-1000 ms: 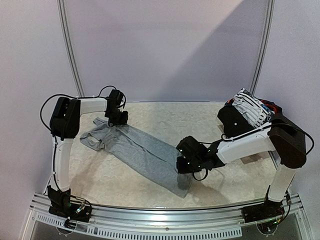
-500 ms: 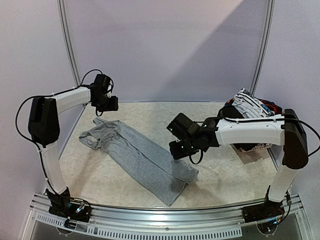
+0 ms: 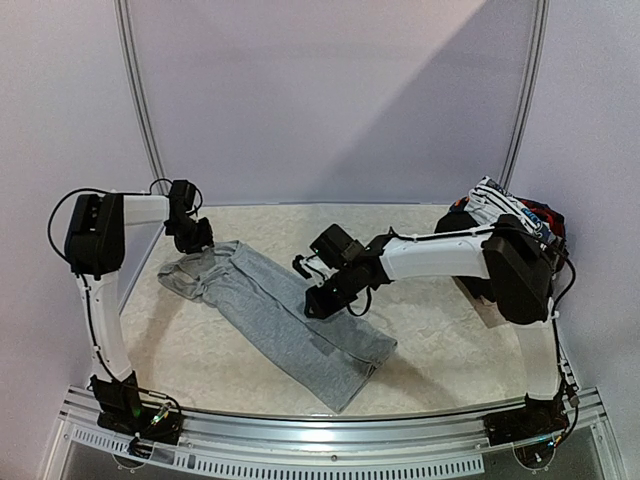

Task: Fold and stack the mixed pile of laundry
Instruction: Rotate the rectangle-folded tank top at the center of the board.

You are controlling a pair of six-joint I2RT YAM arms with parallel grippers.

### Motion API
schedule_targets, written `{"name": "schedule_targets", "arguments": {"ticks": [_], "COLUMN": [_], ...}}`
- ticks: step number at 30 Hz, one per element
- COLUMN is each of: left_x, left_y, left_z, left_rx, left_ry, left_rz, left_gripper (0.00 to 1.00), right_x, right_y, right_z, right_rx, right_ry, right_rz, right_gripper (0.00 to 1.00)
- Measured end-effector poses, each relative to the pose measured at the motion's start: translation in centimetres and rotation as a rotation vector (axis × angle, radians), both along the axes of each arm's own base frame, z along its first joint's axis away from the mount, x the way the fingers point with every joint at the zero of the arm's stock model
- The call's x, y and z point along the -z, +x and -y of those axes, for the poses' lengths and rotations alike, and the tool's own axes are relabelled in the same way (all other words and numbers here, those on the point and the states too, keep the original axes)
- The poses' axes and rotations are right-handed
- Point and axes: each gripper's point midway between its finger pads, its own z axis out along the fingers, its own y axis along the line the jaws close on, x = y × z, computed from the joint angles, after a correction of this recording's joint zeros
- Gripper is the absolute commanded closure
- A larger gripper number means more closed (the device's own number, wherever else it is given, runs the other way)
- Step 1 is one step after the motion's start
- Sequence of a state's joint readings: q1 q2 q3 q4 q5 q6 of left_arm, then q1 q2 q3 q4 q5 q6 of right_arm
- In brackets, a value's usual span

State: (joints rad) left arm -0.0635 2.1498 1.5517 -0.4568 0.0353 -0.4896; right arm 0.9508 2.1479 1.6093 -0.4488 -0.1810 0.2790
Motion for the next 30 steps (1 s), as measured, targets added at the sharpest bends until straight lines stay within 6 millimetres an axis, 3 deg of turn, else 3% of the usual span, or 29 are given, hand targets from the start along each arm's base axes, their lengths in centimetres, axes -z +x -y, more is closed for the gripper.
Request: {"name": "schedule_targets", "arguments": {"ticks": [4, 10, 17, 20, 26, 30], "left_x": [1.0, 1.5, 1.4, 1.4, 1.1, 0.6], "left_y": [1.9, 6.0, 10.1, 12.3, 12.8, 11.6], "left_z": [0.3, 1.4, 3.3, 4.6, 7.7, 9.1], "left_rx": [-0.01, -0.004, 0.038, 0.083, 0.187, 0.251], "left_ry": [-0.053, -0.122, -0.191, -0.227, -0.299, -0.301], "left_rz": [-0.002, 0.037, 0.061, 0.096, 0.113, 0.103], "left_gripper": [0.61, 0.62, 0.61, 0.61, 0.55, 0.41], "right_x": [3.9, 4.2, 4.3, 4.0, 3.5, 2.5], "right_y": [1.2, 2.2, 0.4, -0.5, -3.8, -3.4], "right_z": [1.6, 2.9, 4.3, 4.0, 1.4, 1.5], "right_rx": [0.018, 0.068, 0.19, 0.24, 0.233, 0.239], "right_ry": [-0.016, 0.068, 0.185, 0.222, 0.198, 0.101], "right_rz": [-0.077, -0.077, -0.116, -0.142, -0.185, -0.148], "right_gripper": [0.78, 0.79, 0.78, 0.78, 0.74, 0.68]}}
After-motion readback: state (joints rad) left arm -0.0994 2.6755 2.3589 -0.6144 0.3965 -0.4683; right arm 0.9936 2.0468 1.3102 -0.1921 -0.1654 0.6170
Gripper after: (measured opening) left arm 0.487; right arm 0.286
